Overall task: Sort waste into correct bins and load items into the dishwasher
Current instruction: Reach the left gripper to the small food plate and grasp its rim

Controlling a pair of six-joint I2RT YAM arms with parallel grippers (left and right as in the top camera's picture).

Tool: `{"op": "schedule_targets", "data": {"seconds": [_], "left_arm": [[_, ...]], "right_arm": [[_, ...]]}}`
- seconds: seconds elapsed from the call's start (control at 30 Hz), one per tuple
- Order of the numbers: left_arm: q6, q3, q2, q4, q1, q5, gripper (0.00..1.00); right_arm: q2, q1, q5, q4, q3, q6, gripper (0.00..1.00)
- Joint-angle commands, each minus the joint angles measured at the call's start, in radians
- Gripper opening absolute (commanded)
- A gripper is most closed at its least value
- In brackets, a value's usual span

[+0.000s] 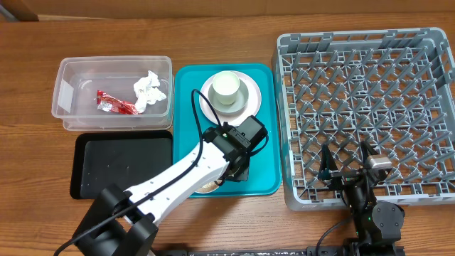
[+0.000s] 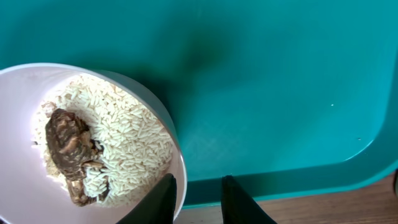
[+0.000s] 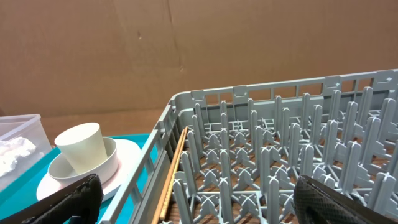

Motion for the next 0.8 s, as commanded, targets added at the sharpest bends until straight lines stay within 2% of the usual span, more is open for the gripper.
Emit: {"op": "schedule_targets", "data": {"seconds": [0.0, 0.77], "left_arm": [[-0.025, -0.006, 0.02, -0.005, -0.006, -0.025, 0.28], [-0.024, -0.007, 0.09, -0.005, -0.006, -0.043, 0.22]], "right_arm": [[-0.01, -0.003, -0.003, 0.006, -0.011, -0.003, 1.0], [-0.01, -0.003, -0.003, 0.005, -0.011, -0.003, 1.0]]}}
